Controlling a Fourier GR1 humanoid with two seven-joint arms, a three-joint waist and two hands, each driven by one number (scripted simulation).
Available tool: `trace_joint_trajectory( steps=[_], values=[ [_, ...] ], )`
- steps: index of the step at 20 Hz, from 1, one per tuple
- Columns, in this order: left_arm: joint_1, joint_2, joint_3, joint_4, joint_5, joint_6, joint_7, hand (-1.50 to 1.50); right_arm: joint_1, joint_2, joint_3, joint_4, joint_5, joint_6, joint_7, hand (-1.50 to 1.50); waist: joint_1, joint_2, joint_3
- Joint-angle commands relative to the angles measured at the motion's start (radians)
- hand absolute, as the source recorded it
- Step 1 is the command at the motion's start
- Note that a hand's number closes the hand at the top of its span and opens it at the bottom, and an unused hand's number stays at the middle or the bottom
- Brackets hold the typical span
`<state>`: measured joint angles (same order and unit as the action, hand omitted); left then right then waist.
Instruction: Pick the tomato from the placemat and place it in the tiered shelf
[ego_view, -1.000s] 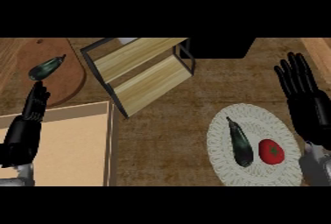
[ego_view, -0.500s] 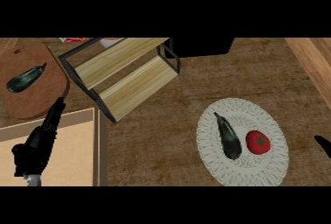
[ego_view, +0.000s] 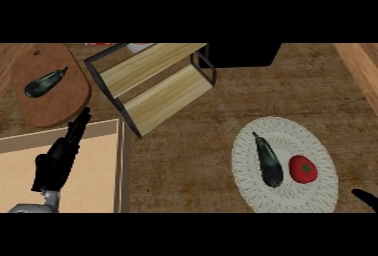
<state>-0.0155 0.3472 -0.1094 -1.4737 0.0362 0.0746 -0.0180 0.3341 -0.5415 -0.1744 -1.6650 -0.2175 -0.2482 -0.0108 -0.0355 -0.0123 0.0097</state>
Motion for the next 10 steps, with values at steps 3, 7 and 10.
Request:
trace_joint_trajectory(
  steps=[3, 7, 10],
  values=[
    [0.028, -0.044, -0.067, 0.047, 0.013, -0.051, 0.065, 0.00, 0.042, -0.114, 0.130, -0.177, 0.076, 0.050, 0.285, -1.50, 0.033, 0.017, -0.016],
    [0.003, -0.035, -0.053, 0.054, 0.011, -0.059, 0.057, 0.00, 0.070, -0.333, 0.139, -0.143, 0.295, 0.063, 0.438, -1.50, 0.052, 0.031, -0.021],
    [-0.002, -0.040, -0.064, 0.037, 0.013, -0.068, 0.082, 0.00, 0.057, -0.408, 0.173, -0.186, 0.393, 0.071, 0.624, -1.50, 0.067, 0.028, -0.020]
  ],
)
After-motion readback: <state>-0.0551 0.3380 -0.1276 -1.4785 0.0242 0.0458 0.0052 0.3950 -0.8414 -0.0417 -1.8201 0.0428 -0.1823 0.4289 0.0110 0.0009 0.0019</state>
